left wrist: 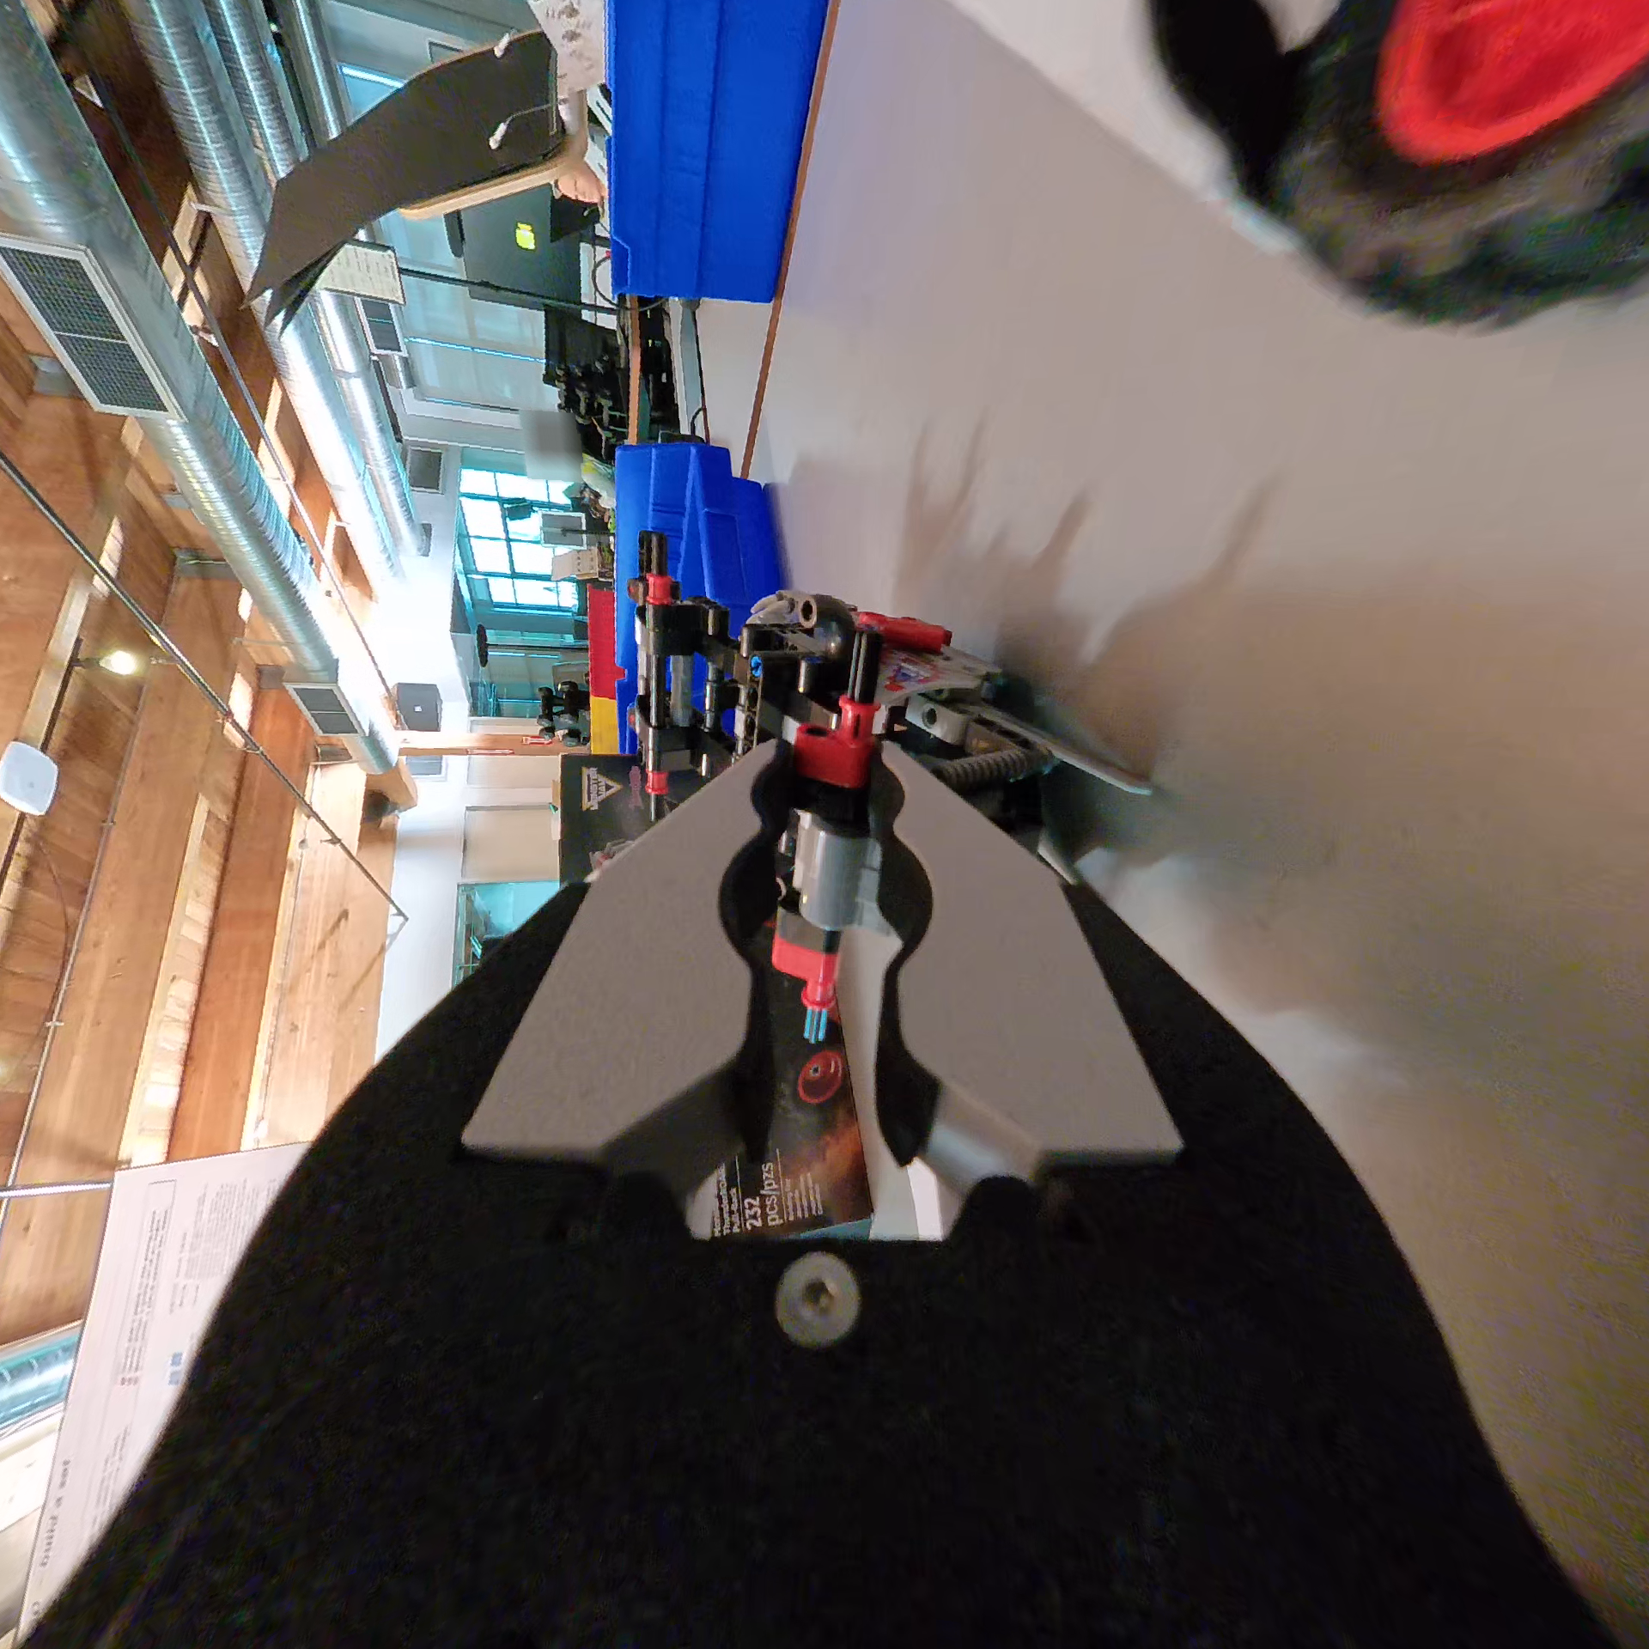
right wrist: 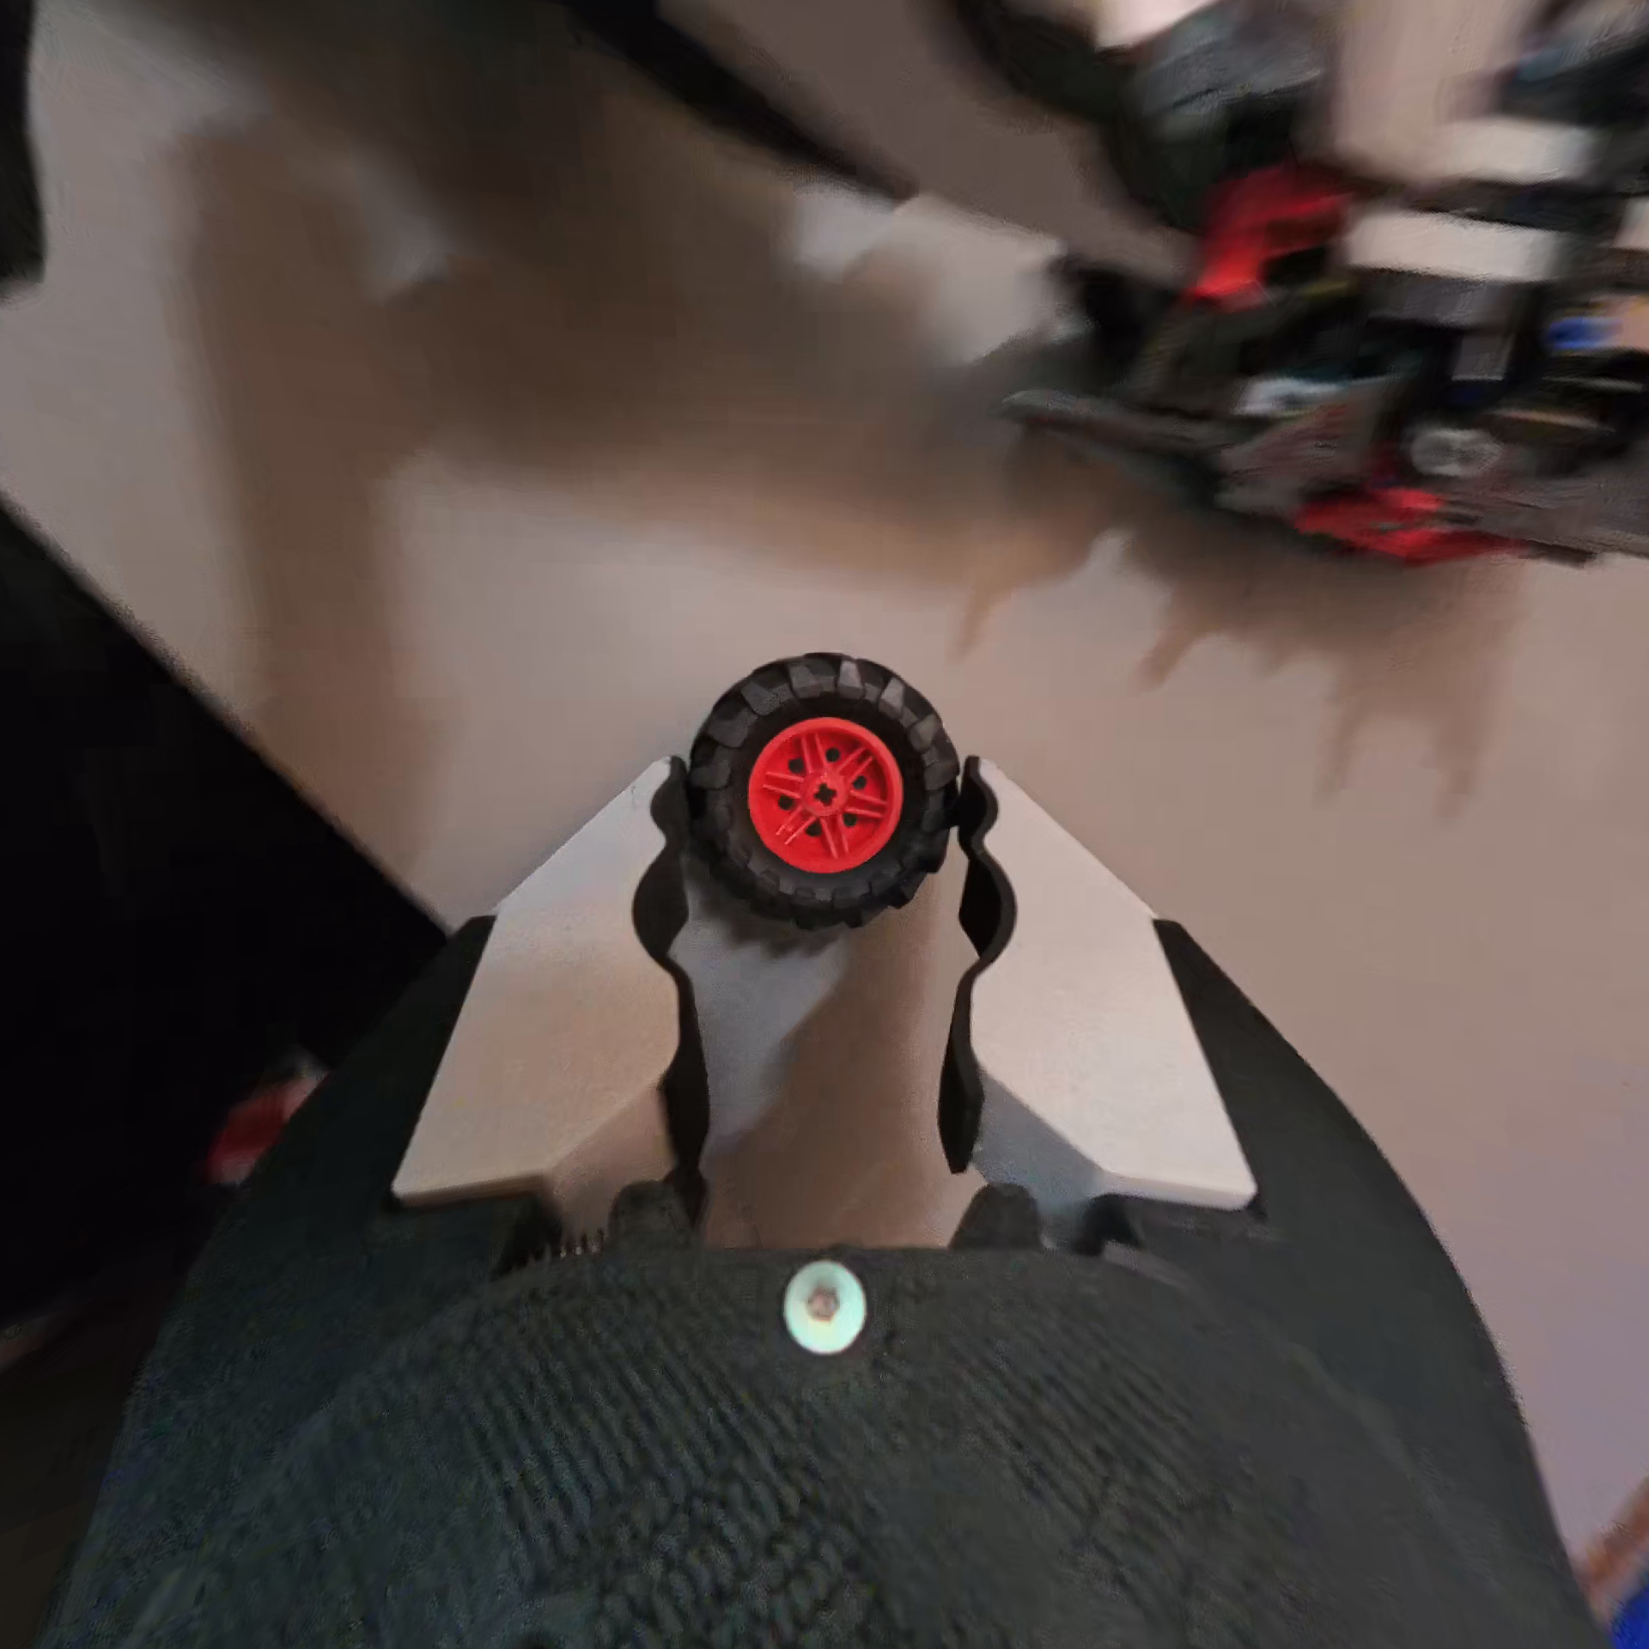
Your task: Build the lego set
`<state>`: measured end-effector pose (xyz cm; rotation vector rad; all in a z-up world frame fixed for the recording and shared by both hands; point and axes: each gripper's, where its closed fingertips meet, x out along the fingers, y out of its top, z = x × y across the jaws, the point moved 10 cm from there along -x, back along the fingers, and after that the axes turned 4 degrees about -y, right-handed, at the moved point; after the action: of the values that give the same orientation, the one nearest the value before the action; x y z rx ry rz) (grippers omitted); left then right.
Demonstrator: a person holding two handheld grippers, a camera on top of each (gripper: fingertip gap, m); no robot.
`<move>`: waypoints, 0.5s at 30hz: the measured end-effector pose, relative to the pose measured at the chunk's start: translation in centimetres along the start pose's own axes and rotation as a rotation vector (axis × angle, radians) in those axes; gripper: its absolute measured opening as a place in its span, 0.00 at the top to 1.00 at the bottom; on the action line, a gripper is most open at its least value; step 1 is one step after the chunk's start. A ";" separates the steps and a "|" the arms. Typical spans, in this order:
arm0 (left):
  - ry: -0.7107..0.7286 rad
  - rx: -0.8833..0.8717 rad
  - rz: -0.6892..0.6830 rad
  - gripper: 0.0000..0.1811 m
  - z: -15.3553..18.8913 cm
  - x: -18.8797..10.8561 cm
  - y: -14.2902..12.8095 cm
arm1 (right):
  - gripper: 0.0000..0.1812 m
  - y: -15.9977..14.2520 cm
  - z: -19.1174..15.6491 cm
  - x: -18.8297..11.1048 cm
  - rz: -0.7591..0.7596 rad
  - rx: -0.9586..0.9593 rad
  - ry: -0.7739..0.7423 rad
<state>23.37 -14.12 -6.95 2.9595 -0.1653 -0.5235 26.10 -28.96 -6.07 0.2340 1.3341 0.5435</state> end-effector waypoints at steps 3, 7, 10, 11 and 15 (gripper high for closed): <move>-0.001 -0.003 0.004 0.93 0.0 0.0 0.0 | 0.67 0.7 2.1 -1.3 0.351 0.320 -0.020; 0.004 -0.020 0.003 0.93 -0.1 0.1 0.1 | 0.67 0.6 3.3 -0.1 0.651 0.762 -0.012; 0.010 -0.036 -0.002 0.92 -0.1 0.2 0.3 | 0.67 0.5 3.0 1.2 0.769 1.025 0.106; 0.011 -0.045 -0.004 0.93 -0.1 0.2 0.3 | 0.67 0.4 2.9 1.6 0.785 1.099 0.146; 0.007 -0.073 -0.003 0.92 -0.4 0.4 0.4 | 0.67 -0.2 2.6 3.0 0.925 1.374 0.352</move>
<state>23.84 -14.52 -6.67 2.8909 -0.1372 -0.5077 29.09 -27.23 -8.09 2.0179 1.7228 0.3181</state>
